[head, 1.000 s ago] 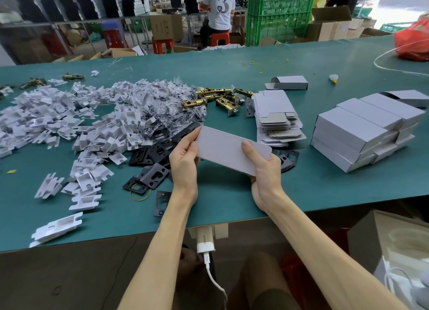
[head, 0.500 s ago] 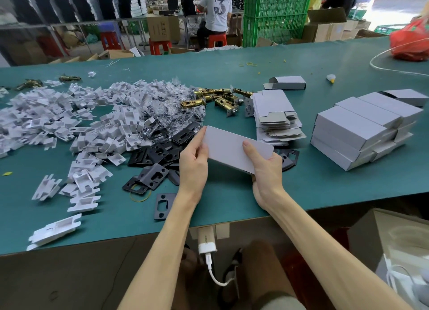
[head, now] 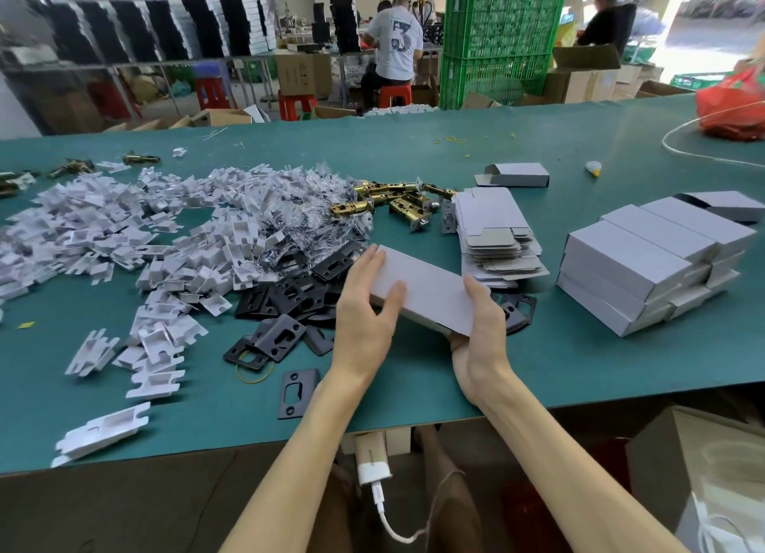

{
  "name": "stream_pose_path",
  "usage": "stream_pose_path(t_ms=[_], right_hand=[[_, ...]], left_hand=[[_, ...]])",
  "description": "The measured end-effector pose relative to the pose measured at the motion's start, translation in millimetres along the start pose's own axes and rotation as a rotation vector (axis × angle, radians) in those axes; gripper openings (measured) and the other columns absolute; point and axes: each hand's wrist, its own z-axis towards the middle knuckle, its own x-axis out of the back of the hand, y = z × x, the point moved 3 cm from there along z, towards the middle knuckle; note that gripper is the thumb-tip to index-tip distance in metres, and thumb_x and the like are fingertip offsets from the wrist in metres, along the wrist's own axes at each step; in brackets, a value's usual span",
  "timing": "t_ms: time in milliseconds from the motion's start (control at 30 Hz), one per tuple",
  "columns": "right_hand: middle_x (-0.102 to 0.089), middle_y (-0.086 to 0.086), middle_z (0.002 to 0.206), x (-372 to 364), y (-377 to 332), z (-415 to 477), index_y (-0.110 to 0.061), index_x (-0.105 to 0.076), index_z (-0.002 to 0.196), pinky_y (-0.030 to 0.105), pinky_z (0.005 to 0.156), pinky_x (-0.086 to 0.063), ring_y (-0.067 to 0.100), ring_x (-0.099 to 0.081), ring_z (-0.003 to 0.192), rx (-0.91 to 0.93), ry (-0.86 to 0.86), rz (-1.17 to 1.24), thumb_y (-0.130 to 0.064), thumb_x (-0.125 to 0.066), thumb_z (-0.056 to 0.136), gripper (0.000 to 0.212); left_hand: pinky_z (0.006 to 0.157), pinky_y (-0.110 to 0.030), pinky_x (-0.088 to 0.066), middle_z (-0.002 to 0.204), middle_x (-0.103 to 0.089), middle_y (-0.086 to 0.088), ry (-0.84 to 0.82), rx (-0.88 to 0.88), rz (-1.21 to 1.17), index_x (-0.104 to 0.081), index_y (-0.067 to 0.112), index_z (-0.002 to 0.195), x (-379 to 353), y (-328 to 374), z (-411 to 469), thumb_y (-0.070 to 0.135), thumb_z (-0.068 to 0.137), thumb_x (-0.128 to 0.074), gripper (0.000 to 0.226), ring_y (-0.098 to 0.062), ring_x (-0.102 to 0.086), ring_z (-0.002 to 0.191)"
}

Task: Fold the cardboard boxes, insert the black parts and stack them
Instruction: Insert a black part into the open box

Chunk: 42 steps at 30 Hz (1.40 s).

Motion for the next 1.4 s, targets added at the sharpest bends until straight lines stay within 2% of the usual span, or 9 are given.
stream_pose_path(t_ms=[100,167,400,500,633,833,1100,1300,1400], right_hand=[[-0.076,0.000,0.090,3,-1,0,-0.016,-0.067,0.098,0.026,0.065,-0.058,0.013,-0.072,0.080,-0.032,0.027,0.080,-0.032,-0.057,0.101,0.020],[-0.075,0.000,0.091,4,-2,-1,-0.016,-0.066,0.102,0.026,0.062,-0.058,0.012,-0.072,0.080,-0.038,0.035,0.101,-0.034,-0.057,0.101,0.020],[-0.077,0.003,0.101,-7,0,-6,-0.012,-0.070,0.109,0.026,0.070,-0.060,0.013,-0.073,0.091,-0.013,-0.141,0.021,-0.048,-0.056,0.095,0.040],[-0.074,0.009,0.116,-11,0,-8,-0.006,-0.070,0.116,0.033,0.079,-0.060,0.024,-0.072,0.107,0.016,-0.225,0.001,-0.050,-0.052,0.095,0.052],[-0.068,0.011,0.126,-9,2,-6,-0.008,-0.070,0.120,0.041,0.077,-0.061,0.031,-0.070,0.112,0.087,-0.221,-0.119,-0.045,-0.057,0.099,0.045],[-0.065,-0.007,0.133,-11,8,-4,-0.028,-0.055,0.142,0.035,0.106,-0.048,0.010,-0.058,0.128,0.158,-0.324,-0.428,-0.046,-0.077,0.082,0.066],[-0.077,0.003,0.107,-16,9,-6,-0.032,-0.071,0.121,0.027,0.090,-0.055,0.019,-0.071,0.104,0.200,-0.407,-0.517,-0.029,-0.077,0.083,0.039],[-0.075,0.006,0.104,-17,12,-9,-0.026,-0.074,0.116,0.035,0.087,-0.059,0.025,-0.071,0.102,0.187,-0.380,-0.535,-0.020,-0.074,0.090,0.027],[-0.074,0.007,0.103,-18,15,-9,-0.020,-0.071,0.117,0.034,0.082,-0.060,0.027,-0.070,0.101,0.172,-0.370,-0.585,-0.015,-0.072,0.093,0.024]], left_hand=[[0.129,-0.031,-0.012,0.169,-0.017,0.003,-0.300,0.032,0.143,-0.025,0.011,0.163,0,4,7,0.057,0.076,-0.078,0.112,-0.009,-0.012,0.156],[0.130,-0.034,-0.007,0.170,-0.005,0.000,-0.431,-0.066,0.377,-0.013,0.012,0.165,4,5,14,0.055,0.071,-0.086,0.126,-0.012,-0.003,0.156],[0.125,-0.044,-0.027,0.167,-0.030,-0.015,-0.355,-0.401,0.827,-0.029,0.003,0.161,22,-2,29,0.034,0.094,-0.075,0.086,-0.031,-0.031,0.151],[0.112,-0.042,-0.046,0.144,-0.060,-0.016,-0.256,-0.407,0.678,-0.057,0.000,0.142,41,-15,31,0.019,0.090,-0.078,0.059,-0.032,-0.057,0.131],[0.070,-0.026,-0.050,0.093,-0.073,-0.012,-0.036,-0.090,0.240,-0.066,0.005,0.105,65,-27,40,0.027,0.095,-0.075,0.026,-0.027,-0.063,0.078],[0.089,-0.027,-0.060,0.117,-0.078,-0.001,-0.317,0.227,-0.407,-0.072,0.019,0.119,62,-27,32,0.029,0.086,-0.073,0.035,-0.021,-0.074,0.109],[0.097,-0.035,-0.057,0.127,-0.074,-0.010,-0.466,0.265,-0.458,-0.065,0.010,0.133,51,-31,36,0.015,0.087,-0.076,0.048,-0.026,-0.070,0.118],[0.088,-0.050,-0.062,0.126,-0.070,-0.019,-0.253,0.387,-0.858,-0.059,-0.001,0.134,56,-37,39,0.023,0.083,-0.085,0.062,-0.037,-0.069,0.113],[0.067,-0.037,-0.064,0.113,-0.072,-0.011,-0.060,0.469,-1.092,-0.064,0.009,0.129,69,-45,44,0.024,0.087,-0.080,0.047,-0.029,-0.073,0.101]])
